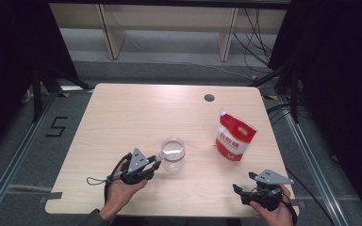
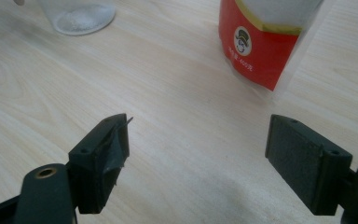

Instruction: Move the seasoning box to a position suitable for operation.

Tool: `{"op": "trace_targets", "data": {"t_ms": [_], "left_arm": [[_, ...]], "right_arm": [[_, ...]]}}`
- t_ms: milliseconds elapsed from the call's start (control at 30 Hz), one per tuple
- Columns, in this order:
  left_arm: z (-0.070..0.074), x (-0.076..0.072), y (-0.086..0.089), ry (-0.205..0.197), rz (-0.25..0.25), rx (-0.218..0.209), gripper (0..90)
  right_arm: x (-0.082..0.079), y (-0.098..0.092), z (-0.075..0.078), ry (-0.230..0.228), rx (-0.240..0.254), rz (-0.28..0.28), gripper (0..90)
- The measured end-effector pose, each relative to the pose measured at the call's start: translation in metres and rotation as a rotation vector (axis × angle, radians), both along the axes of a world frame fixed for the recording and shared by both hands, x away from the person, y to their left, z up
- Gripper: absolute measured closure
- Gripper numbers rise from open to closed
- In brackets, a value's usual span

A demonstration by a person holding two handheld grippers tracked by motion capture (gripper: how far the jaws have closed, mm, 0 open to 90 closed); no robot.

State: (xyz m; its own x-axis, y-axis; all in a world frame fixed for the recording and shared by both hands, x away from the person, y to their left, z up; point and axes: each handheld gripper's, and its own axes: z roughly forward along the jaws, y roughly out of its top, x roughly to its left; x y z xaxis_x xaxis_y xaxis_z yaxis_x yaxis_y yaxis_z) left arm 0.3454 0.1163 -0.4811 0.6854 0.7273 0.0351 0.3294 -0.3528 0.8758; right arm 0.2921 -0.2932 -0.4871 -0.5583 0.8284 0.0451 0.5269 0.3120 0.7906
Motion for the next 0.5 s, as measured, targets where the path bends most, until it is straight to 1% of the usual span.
{"op": "trace_targets", "data": {"t_ms": [33,100,133,200,233,300,333,367,400,433,500], "left_arm": [[0.0009,0.0013,-0.0013,-0.003,-0.001,0.001,69.5],[0.0017,0.0038,-0.0023,-0.006,-0.013,0.017,70.3],[0.0016,0.0049,-0.0023,-0.007,-0.019,0.018,70.9],[0.002,0.0059,-0.0024,-0.008,-0.039,0.031,71.8],[0.002,0.0059,-0.0024,-0.008,-0.039,0.031,72.0],[0.003,0.0061,-0.0007,-0.01,-0.066,0.04,72.4],[0.0027,0.0065,-0.0001,-0.008,-0.081,0.03,72.5],[0.0029,0.0069,0.0015,-0.001,-0.097,0.03,72.6],[0.0027,0.0064,0.0021,0.002,-0.098,0.023,72.6],[0.0022,0.0071,0.0032,0.0,-0.112,0.016,72.7],[0.0016,0.0075,0.0042,-0.002,-0.13,0.008,72.7]], "right_arm": [[0.0001,0.0,-0.0001,0.001,-0.002,0.001,22.3],[0.0001,0.0,-0.0002,0.0,-0.002,0.002,22.3],[0.0009,-0.0008,-0.0003,-0.009,-0.005,0.009,22.3],[0.0009,-0.0004,-0.0005,-0.005,-0.003,0.009,22.3],[0.0009,-0.0004,-0.0005,-0.005,-0.003,0.009,22.3],[0.0011,-0.0008,-0.0003,-0.011,-0.013,0.013,22.3],[0.0006,0.0005,-0.0006,0.012,0.004,0.014,22.3],[-0.0006,0.0014,-0.0004,0.024,0.011,-0.002,22.3],[-0.001,0.0017,-0.0004,0.029,0.009,-0.004,22.3],[-0.0001,0.001,-0.0006,0.019,0.003,0.004,22.3],[-0.0001,0.0011,-0.0007,0.019,0.003,0.004,22.3]]}}
